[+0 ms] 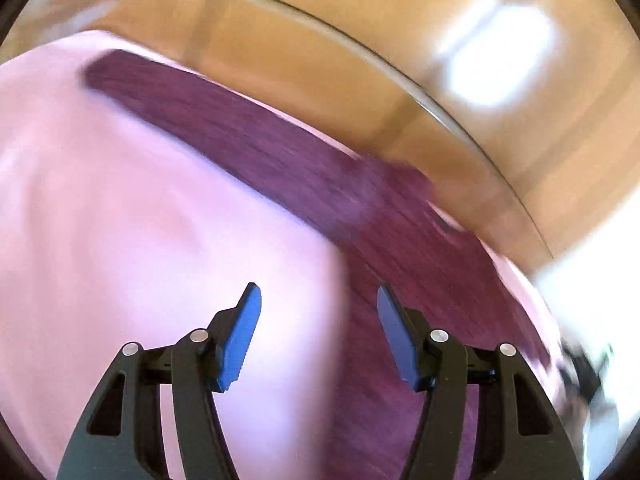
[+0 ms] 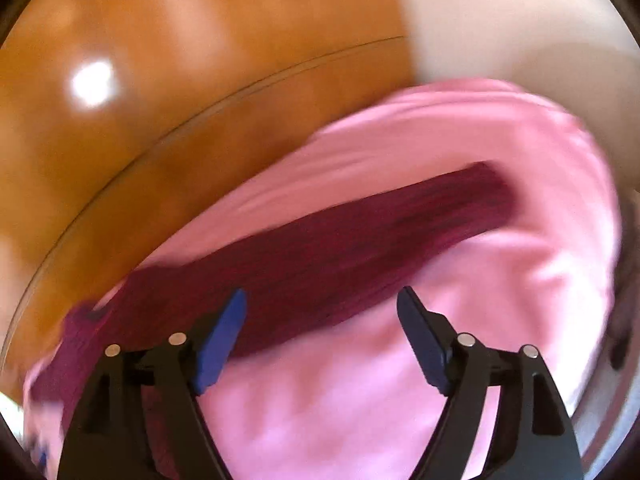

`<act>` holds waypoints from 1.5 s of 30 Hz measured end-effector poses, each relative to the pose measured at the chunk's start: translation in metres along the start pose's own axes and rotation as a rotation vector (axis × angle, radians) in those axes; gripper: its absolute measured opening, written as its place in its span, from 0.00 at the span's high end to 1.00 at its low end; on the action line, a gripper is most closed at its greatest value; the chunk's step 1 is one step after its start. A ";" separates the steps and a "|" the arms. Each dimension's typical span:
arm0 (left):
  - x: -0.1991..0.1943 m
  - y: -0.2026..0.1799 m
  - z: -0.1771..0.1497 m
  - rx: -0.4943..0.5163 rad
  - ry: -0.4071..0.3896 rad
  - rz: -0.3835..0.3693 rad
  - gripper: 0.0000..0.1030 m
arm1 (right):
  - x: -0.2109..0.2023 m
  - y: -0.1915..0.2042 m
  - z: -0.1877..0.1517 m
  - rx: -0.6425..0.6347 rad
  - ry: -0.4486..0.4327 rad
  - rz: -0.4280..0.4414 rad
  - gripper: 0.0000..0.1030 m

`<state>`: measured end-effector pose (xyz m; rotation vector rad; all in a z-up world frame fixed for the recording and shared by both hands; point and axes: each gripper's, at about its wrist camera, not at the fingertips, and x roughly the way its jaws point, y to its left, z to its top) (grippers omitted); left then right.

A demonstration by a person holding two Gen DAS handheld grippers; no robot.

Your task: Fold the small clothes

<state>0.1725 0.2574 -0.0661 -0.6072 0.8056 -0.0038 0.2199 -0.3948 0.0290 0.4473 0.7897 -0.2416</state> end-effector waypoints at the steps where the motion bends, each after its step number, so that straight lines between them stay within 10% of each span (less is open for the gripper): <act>1: 0.004 0.013 0.012 -0.027 -0.008 0.017 0.42 | 0.001 0.023 -0.010 -0.048 0.029 0.053 0.23; 6: 0.023 0.084 0.083 -0.220 -0.056 0.080 0.42 | 0.010 0.154 -0.093 -0.340 0.208 0.278 0.27; 12: 0.055 0.136 0.132 -0.394 -0.093 0.111 0.38 | 0.024 0.233 -0.162 -0.505 0.285 0.338 0.28; 17: 0.075 0.159 0.153 -0.488 -0.139 0.130 0.41 | 0.051 0.238 -0.169 -0.541 0.279 0.309 0.21; 19: 0.078 0.161 0.157 -0.495 -0.128 0.110 0.89 | 0.053 0.227 -0.166 -0.525 0.288 0.335 0.16; 28: -0.012 0.161 0.113 -0.452 -0.311 0.118 0.92 | 0.059 0.230 -0.178 -0.524 0.274 0.340 0.05; 35: -0.009 0.157 0.080 -0.359 -0.192 0.339 0.87 | 0.061 0.235 -0.181 -0.566 0.280 0.326 0.03; 37: -0.019 0.136 0.075 -0.306 -0.177 0.305 0.71 | 0.056 0.230 -0.175 -0.539 0.303 0.355 0.10; 45: -0.047 0.027 -0.031 0.039 0.044 -0.093 0.59 | 0.014 0.133 -0.116 -0.324 0.198 0.265 0.30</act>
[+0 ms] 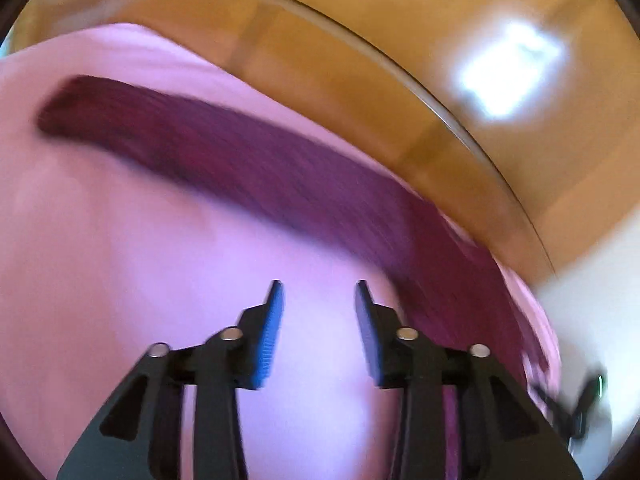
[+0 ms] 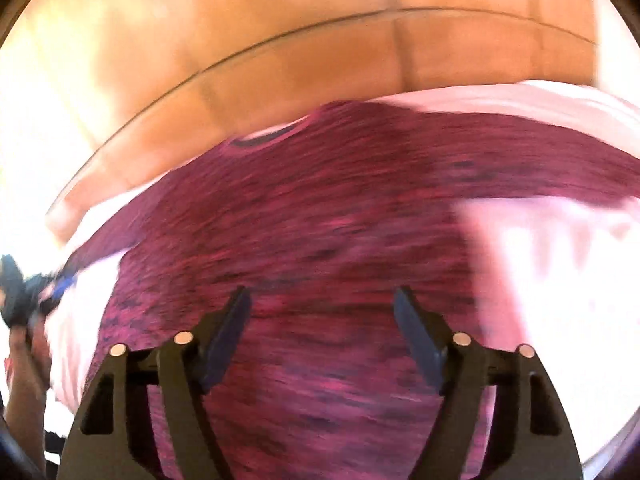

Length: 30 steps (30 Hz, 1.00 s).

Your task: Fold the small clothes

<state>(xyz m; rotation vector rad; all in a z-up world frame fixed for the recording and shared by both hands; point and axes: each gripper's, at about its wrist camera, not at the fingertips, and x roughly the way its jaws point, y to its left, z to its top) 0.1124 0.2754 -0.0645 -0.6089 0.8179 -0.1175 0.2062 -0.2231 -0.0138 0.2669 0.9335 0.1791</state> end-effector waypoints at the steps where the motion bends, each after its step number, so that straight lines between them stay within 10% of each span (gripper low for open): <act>1: 0.001 -0.009 -0.013 0.019 0.030 -0.040 0.56 | -0.010 -0.016 -0.002 0.022 -0.008 -0.032 0.31; 11: -0.008 -0.047 -0.127 0.096 0.237 -0.155 0.56 | -0.034 -0.049 -0.076 0.042 0.164 0.014 0.52; 14: -0.008 -0.046 -0.135 0.073 0.252 -0.170 0.82 | -0.041 -0.046 -0.092 0.019 0.175 0.027 0.73; 17: -0.010 -0.055 -0.135 0.108 0.228 -0.142 0.88 | -0.051 -0.042 -0.092 -0.021 0.158 0.014 0.86; 25: 0.003 -0.065 -0.133 0.131 0.253 -0.051 0.81 | -0.048 -0.052 -0.107 -0.059 0.182 -0.048 0.84; 30: -0.010 -0.094 -0.110 0.226 0.159 0.015 0.68 | -0.059 -0.076 -0.098 0.043 0.154 0.010 0.57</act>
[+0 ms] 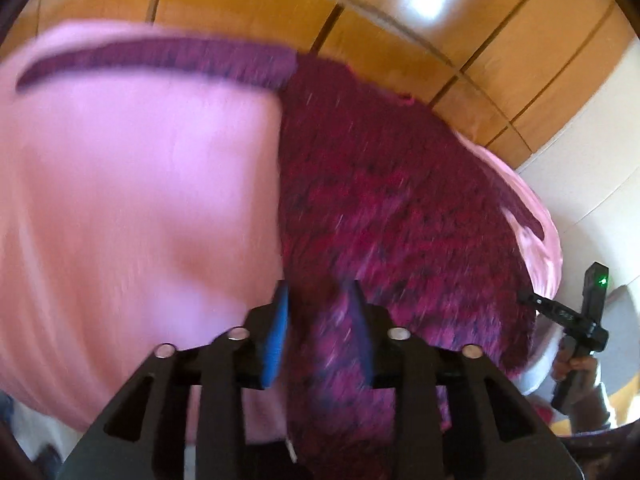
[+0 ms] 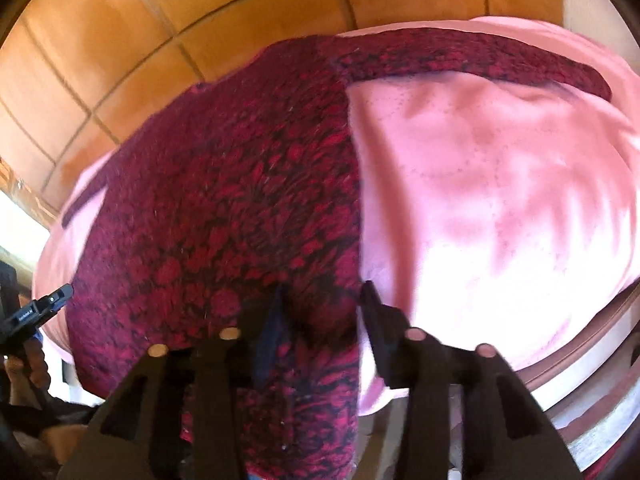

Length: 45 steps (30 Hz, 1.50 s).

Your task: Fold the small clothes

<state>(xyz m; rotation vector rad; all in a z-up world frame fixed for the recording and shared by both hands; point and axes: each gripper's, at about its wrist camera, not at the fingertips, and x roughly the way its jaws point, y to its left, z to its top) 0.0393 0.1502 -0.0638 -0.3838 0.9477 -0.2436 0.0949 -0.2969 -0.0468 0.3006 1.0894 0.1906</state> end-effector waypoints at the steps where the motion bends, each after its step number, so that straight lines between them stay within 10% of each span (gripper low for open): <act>1: -0.003 -0.004 0.006 0.009 -0.018 -0.016 0.68 | -0.006 -0.009 0.006 0.038 -0.024 0.013 0.56; 6: 0.012 -0.040 0.039 0.083 -0.078 -0.082 0.50 | -0.036 -0.078 0.043 0.311 -0.205 0.062 0.46; 19: 0.094 -0.072 0.049 0.160 0.069 -0.071 0.50 | -0.004 -0.276 0.127 0.954 -0.409 0.052 0.58; 21: 0.099 -0.067 0.047 0.139 0.085 -0.065 0.50 | -0.001 -0.297 0.134 0.992 -0.407 -0.013 0.85; 23: 0.101 -0.063 0.045 0.124 0.086 -0.074 0.50 | -0.003 -0.311 0.139 1.008 -0.400 -0.073 0.91; 35: 0.100 -0.065 0.049 0.119 0.108 -0.091 0.50 | -0.040 -0.239 0.201 0.542 -0.378 -0.318 0.92; 45: 0.085 -0.065 0.057 0.093 0.065 -0.126 0.50 | 0.005 -0.063 0.264 0.158 -0.383 -0.108 0.92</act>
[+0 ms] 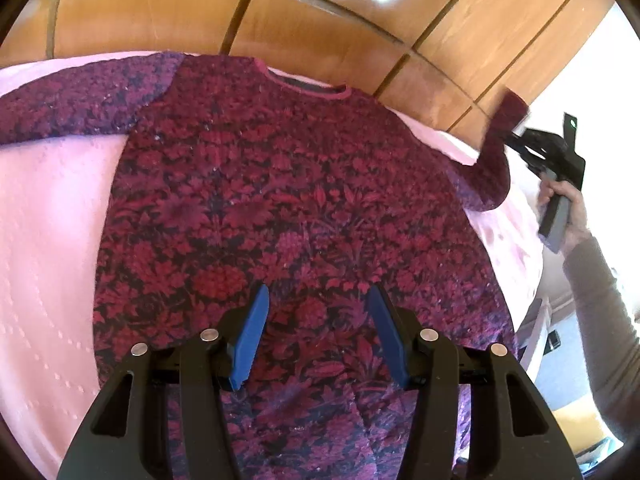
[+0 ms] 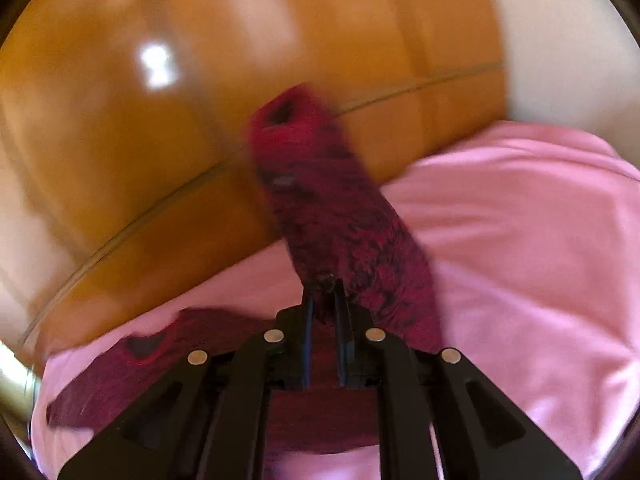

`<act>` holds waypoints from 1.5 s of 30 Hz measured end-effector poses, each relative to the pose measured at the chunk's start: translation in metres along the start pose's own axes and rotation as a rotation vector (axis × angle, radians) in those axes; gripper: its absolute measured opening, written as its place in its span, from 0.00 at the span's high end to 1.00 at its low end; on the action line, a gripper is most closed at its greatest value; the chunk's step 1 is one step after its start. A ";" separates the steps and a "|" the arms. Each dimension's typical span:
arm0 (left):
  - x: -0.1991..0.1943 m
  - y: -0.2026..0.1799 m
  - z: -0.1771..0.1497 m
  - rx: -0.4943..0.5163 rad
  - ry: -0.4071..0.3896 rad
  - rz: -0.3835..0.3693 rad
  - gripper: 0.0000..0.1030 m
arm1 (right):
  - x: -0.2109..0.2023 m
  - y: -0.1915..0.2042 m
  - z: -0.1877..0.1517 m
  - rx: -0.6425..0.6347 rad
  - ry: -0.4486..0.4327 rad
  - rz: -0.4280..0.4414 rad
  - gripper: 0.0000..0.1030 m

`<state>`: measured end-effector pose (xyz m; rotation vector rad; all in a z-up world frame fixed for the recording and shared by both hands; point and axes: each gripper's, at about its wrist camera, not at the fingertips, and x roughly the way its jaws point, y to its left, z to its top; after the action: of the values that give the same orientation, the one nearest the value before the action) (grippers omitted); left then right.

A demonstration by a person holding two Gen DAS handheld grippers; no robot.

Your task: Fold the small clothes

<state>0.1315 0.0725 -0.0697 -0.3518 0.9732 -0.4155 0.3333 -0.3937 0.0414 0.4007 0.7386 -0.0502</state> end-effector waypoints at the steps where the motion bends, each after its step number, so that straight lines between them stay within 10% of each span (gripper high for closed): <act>1: -0.002 0.001 0.002 -0.006 -0.003 -0.007 0.50 | 0.006 0.020 -0.006 -0.029 0.017 0.039 0.92; 9: -0.016 0.017 0.017 -0.079 -0.046 -0.054 0.50 | 0.056 0.165 -0.087 -0.236 0.223 0.275 0.91; 14: -0.016 0.022 0.032 -0.103 -0.056 -0.058 0.50 | 0.060 0.199 -0.125 -0.301 0.292 0.339 0.53; 22: -0.005 0.043 0.080 -0.200 -0.106 -0.068 0.44 | -0.013 0.150 -0.153 -0.226 0.266 0.373 0.36; 36: 0.111 0.046 0.174 -0.281 0.035 0.003 0.43 | -0.057 -0.003 -0.136 0.182 0.173 0.216 0.40; 39: 0.121 0.046 0.179 -0.246 0.039 0.043 0.90 | -0.048 -0.013 -0.127 0.261 0.168 0.231 0.42; 45: 0.074 0.045 0.183 -0.186 -0.099 0.057 0.94 | -0.044 -0.006 -0.103 0.296 0.113 0.310 0.47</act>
<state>0.3312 0.0938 -0.0490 -0.5070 0.9246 -0.2535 0.2333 -0.3648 0.0000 0.8020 0.7753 0.1575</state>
